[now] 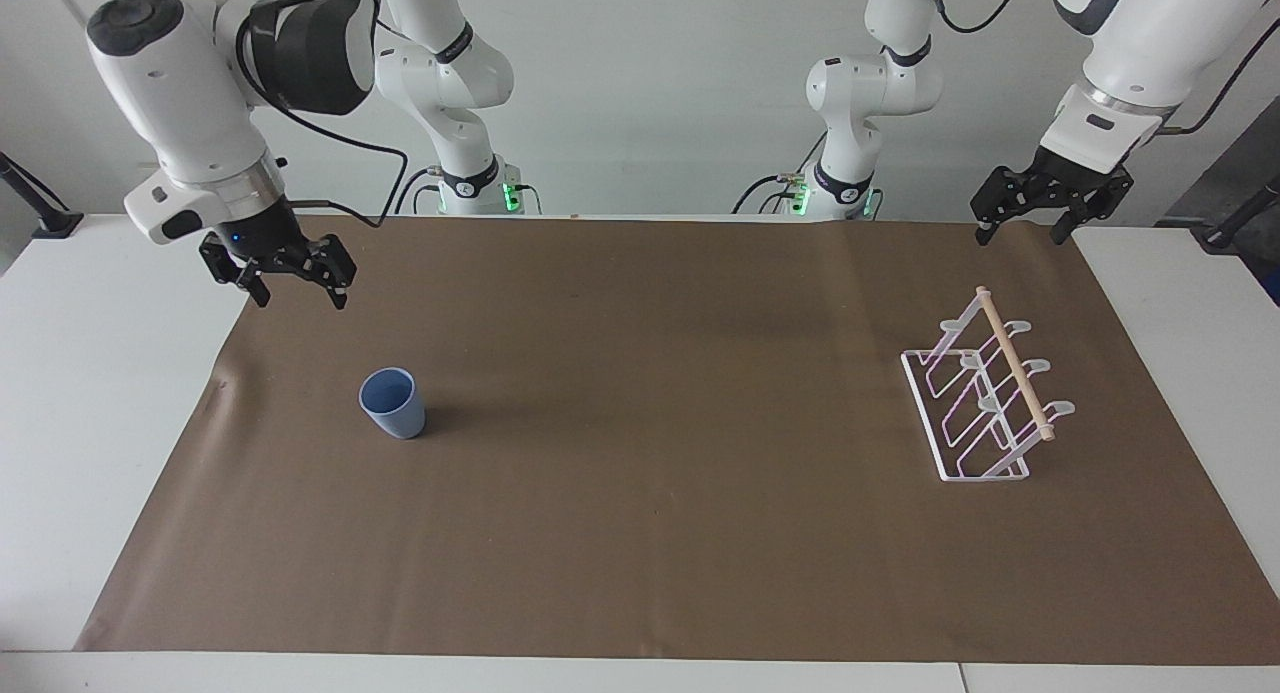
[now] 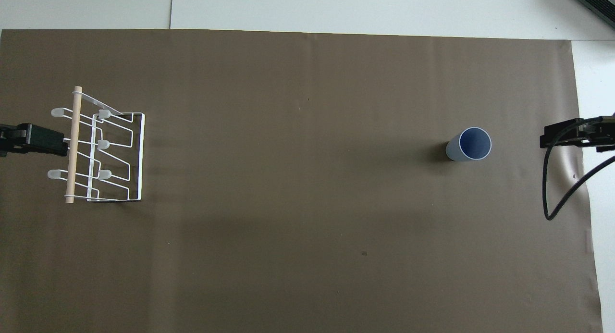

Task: Hang cup on cup holder
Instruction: 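Reach the right gripper down and grasp the blue cup's rim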

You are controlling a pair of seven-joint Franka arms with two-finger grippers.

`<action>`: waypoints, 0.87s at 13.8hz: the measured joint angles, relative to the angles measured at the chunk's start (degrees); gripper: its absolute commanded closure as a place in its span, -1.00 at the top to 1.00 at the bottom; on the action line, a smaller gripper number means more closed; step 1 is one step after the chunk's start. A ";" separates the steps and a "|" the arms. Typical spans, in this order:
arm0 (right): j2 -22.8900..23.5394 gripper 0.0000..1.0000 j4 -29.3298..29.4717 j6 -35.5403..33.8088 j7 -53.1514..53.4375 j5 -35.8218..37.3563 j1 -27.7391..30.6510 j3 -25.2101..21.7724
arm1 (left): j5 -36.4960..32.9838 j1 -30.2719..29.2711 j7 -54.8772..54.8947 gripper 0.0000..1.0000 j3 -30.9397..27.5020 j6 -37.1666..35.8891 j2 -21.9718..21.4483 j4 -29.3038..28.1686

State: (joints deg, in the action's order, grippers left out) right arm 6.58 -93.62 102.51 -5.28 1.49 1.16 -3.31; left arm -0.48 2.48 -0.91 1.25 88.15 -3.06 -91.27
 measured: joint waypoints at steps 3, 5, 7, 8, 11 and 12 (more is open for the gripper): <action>5.68 1.00 -0.52 4.93 -2.86 0.00 0.46 -0.08 | 0.00 0.00 0.00 1.00 -0.01 0.00 0.00 0.00; 7.70 1.00 -2.90 10.03 -4.41 0.00 0.53 -0.07 | 0.00 0.00 0.00 1.00 -0.01 0.00 0.00 0.00; 8.28 1.00 -6.24 13.81 -5.09 0.00 0.51 0.01 | 0.00 0.00 0.00 1.00 -0.01 0.00 0.00 0.00; 8.33 1.00 -7.82 15.39 -5.25 0.00 0.44 0.08 | 0.00 0.00 0.00 1.00 -0.01 0.00 0.00 0.00; 8.31 1.00 -11.49 18.50 -7.24 -0.34 0.08 0.19 | 0.00 0.00 0.00 1.00 -0.01 0.00 0.00 0.00; 8.31 1.00 -12.32 19.37 -8.20 -1.10 0.05 0.19 | 0.00 0.00 0.00 1.00 -0.01 0.00 0.00 0.00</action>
State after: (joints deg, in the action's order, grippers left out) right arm 14.89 -105.94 121.89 -13.48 0.39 1.21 -3.11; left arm -0.48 2.48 -0.91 1.25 88.15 -3.06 -91.27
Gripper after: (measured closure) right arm 0.000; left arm 0.000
